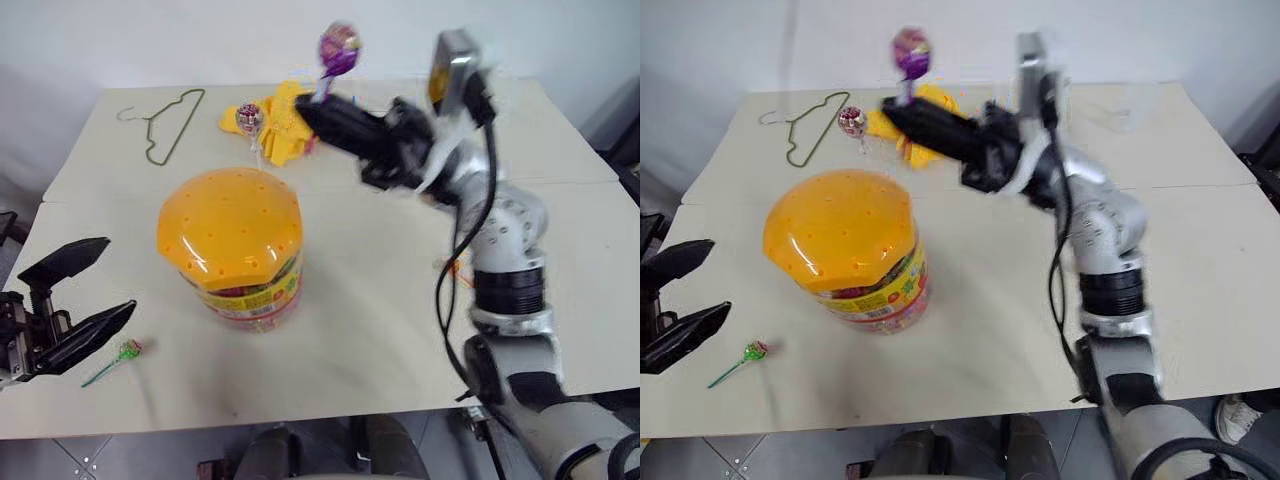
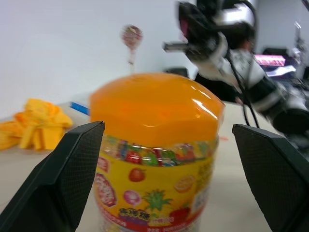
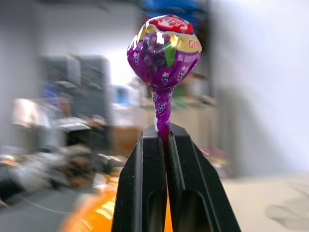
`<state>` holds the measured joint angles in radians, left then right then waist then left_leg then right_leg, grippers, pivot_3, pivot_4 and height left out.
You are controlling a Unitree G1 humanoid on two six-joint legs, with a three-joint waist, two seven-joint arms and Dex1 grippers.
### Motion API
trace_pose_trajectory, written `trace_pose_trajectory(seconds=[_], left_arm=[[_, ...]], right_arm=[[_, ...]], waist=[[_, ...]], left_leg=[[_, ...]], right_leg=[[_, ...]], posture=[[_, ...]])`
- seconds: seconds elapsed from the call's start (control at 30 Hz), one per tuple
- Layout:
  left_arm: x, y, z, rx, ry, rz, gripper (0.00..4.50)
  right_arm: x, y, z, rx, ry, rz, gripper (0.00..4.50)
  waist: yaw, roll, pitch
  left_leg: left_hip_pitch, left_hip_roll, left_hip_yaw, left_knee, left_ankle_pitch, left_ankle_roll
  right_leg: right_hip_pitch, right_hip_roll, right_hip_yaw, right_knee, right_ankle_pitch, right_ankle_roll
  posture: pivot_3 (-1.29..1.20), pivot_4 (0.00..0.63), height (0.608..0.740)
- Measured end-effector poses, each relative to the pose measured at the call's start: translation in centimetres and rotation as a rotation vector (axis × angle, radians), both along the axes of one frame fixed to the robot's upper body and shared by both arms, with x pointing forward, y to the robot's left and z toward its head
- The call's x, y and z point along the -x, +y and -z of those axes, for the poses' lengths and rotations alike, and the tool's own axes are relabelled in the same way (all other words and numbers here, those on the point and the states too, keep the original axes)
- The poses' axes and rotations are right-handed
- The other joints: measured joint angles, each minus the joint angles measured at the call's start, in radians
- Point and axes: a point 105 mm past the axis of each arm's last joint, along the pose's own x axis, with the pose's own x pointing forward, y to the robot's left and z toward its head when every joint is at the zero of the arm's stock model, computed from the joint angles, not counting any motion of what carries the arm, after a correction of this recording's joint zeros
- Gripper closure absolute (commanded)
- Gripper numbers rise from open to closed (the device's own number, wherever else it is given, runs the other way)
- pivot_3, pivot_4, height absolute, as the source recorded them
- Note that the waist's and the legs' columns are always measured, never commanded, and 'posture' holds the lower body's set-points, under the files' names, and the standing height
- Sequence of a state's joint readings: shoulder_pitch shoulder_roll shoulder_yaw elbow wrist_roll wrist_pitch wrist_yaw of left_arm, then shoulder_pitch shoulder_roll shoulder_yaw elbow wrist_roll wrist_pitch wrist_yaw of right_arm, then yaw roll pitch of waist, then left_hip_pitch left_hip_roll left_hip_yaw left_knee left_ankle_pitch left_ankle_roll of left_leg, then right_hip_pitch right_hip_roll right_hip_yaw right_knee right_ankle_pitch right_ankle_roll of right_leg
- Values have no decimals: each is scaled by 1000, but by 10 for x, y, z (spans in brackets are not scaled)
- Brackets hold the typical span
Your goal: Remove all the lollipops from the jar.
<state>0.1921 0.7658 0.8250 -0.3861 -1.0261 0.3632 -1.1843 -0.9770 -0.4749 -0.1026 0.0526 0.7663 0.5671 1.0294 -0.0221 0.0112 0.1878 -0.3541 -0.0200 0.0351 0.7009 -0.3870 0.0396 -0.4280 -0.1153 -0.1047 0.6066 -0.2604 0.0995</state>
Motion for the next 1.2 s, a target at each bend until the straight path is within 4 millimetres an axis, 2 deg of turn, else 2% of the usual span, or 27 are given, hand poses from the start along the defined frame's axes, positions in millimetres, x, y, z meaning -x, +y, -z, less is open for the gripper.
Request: trace_pose_trajectory(seconds=[0.1,0.17,0.23,0.3,0.4,0.53,0.63,0.83,0.93,1.1,1.2], left_arm=[[3,-4,3,-99,14,40,0],[9,-5,11,-185,46,71,0],[12,-3,15,-198,68,79,0],[13,-1,19,-216,74,86,0],[15,0,23,-243,79,92,0],[18,0,26,-236,87,93,0],[22,0,29,-229,98,88,0],[35,4,36,-185,133,45,0],[34,9,37,-163,132,13,0],[24,27,23,-10,79,-91,0],[20,37,7,113,37,-135,0]], right_arm=[[-22,-51,31,234,29,258,4464],[-37,-103,73,457,136,479,4464],[-40,-139,105,596,217,599,4464],[-33,-158,137,741,257,617,4464],[-22,-175,171,871,313,609,4464],[-21,-197,190,933,343,652,4464],[-20,-206,197,949,358,667,3804],[-17,-210,200,941,332,619,1856],[-19,-195,182,848,240,528,959],[-25,-141,116,565,39,326,959],[-22,-84,72,353,3,141,959]], waist=[[-6,0,0],[-6,1,1],[-8,3,2],[-10,3,2],[-9,3,2],[-6,4,2],[-6,4,2],[-5,4,2],[-5,5,3],[-7,5,3],[-11,5,3]], left_leg=[[0,0,3,-2,-1,2],[0,1,4,-3,-1,1],[0,3,9,-4,-1,1],[1,7,13,-3,-1,-1],[3,8,15,0,-1,-2],[4,7,16,2,-1,-2],[3,7,13,1,-1,-2],[2,7,12,1,-1,-2],[2,7,12,3,-1,-2],[2,8,11,3,-1,-2],[2,9,10,2,-2,-3]], right_leg=[[0,0,0,-2,0,0],[-1,1,-1,-6,0,0],[-1,1,-2,-6,0,1],[-1,4,-4,-6,0,1],[-1,4,-4,-4,0,1],[-1,2,1,-4,0,1],[-1,2,1,-4,0,0],[0,2,-1,-7,0,0],[1,2,0,-7,0,0],[0,2,0,-3,1,0],[-1,2,-1,-1,1,-1]], posture=[[0,150,740],[0,150,740],[0,150,740],[0,150,740],[0,150,740],[0,150,740],[0,150,740],[0,150,740],[0,150,740],[0,150,740],[0,150,740]])
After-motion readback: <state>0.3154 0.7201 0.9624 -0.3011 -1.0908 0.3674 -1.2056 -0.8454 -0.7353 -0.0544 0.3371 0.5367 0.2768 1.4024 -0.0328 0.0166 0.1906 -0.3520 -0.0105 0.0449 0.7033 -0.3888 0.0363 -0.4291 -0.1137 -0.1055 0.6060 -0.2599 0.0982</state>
